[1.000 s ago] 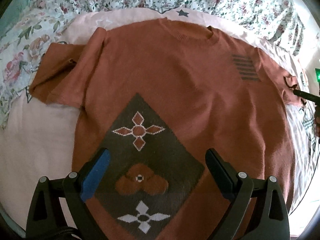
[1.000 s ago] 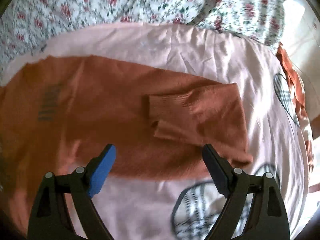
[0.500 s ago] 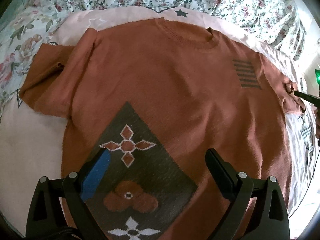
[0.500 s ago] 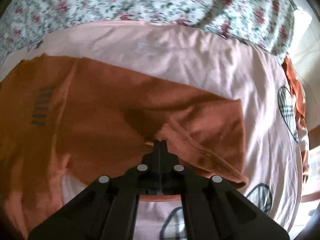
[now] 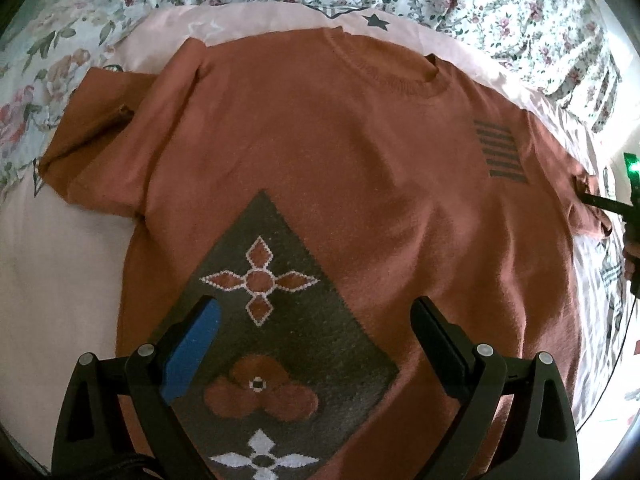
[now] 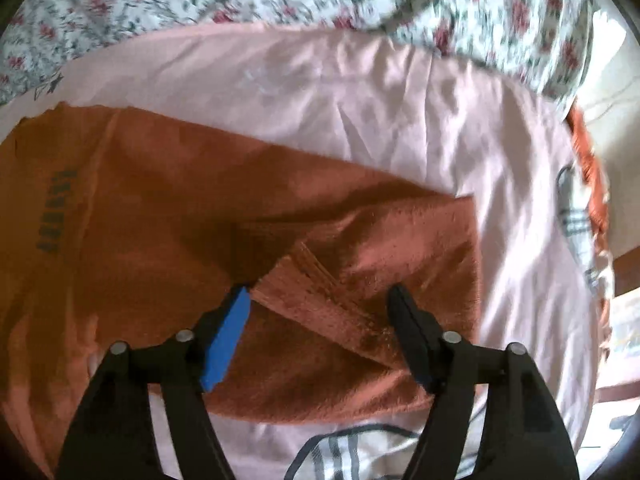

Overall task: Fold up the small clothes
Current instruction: 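Grasp the sleeve cuff of the orange sweater with the right gripper, then fold the sleeve and side across the sweater body with the right gripper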

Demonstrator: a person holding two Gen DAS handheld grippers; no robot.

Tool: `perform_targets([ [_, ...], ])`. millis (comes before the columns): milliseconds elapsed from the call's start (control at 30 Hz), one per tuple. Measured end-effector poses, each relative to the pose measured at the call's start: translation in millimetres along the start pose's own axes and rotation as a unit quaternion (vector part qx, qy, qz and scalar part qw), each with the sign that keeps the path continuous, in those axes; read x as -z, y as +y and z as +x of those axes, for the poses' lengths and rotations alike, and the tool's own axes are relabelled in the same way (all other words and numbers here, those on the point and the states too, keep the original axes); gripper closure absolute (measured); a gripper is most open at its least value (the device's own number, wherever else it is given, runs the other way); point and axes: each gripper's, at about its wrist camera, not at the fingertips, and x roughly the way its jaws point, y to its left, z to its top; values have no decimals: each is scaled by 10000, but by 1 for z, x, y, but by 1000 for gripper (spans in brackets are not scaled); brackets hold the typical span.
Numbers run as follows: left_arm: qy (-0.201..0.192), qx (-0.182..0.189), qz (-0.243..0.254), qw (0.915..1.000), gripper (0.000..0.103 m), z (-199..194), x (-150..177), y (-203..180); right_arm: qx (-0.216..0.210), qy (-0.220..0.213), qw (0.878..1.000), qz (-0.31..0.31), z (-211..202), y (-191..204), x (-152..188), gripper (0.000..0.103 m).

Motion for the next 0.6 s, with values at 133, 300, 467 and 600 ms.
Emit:
perform_targets([
  [133, -6, 20, 17, 10000, 7, 3, -1, -1, -134, -149, 9996, 222, -15, 12, 2, 90],
  [300, 13, 140, -82, 9999, 7, 8, -3, -1, -1386, -738, 9825, 1004, -53, 56, -4, 91],
  [467, -112, 193, -78, 9997, 7, 2, -3, 2, -2996, -888, 9401, 1363, -59, 147, -13, 91],
  [600, -186, 216, -161, 9995, 7, -4, 0, 14, -3641, -587, 9239, 1018, -45, 249, -24, 91],
])
